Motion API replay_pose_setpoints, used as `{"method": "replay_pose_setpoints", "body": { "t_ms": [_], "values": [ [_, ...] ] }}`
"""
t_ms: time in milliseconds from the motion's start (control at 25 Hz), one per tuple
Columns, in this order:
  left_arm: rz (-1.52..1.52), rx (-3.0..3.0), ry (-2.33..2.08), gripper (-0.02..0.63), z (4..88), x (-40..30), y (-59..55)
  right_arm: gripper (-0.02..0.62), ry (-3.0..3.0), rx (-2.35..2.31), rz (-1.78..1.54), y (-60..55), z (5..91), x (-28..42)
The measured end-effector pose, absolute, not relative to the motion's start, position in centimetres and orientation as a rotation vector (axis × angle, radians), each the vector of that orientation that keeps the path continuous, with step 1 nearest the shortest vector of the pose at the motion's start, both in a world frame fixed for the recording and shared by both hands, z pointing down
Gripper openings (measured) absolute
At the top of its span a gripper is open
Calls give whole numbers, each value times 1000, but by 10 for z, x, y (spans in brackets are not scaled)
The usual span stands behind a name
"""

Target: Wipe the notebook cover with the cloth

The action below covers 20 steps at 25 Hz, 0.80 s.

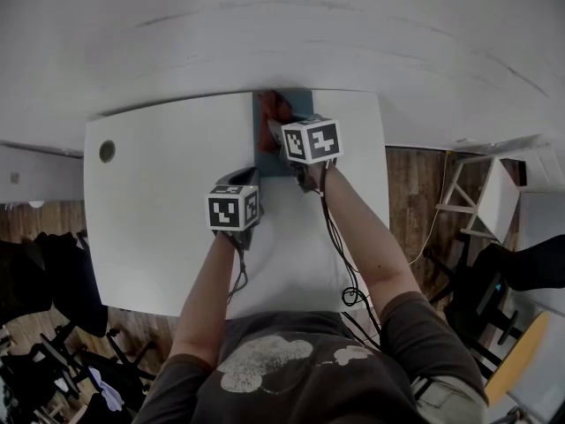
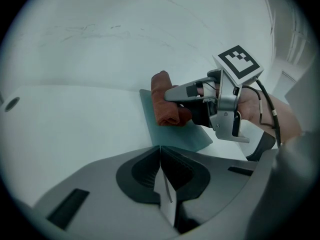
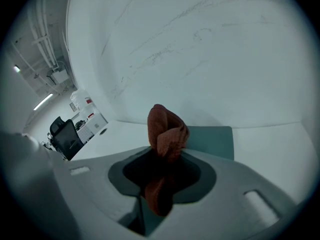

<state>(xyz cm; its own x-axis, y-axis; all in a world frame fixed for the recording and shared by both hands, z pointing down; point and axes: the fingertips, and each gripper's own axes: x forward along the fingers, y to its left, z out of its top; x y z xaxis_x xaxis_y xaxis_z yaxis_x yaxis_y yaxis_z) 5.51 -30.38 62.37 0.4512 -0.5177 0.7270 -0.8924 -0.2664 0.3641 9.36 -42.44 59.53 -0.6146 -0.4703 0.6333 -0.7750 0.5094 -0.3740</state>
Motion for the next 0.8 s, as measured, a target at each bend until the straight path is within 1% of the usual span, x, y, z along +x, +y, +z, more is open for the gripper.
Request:
{"method": "replay_pose_setpoints", "body": {
  "t_ms": [800],
  "values": [
    [619, 1923, -1198, 5, 624, 56, -303, 109, -2249, 1147, 942, -418, 596, 167]
  ]
}}
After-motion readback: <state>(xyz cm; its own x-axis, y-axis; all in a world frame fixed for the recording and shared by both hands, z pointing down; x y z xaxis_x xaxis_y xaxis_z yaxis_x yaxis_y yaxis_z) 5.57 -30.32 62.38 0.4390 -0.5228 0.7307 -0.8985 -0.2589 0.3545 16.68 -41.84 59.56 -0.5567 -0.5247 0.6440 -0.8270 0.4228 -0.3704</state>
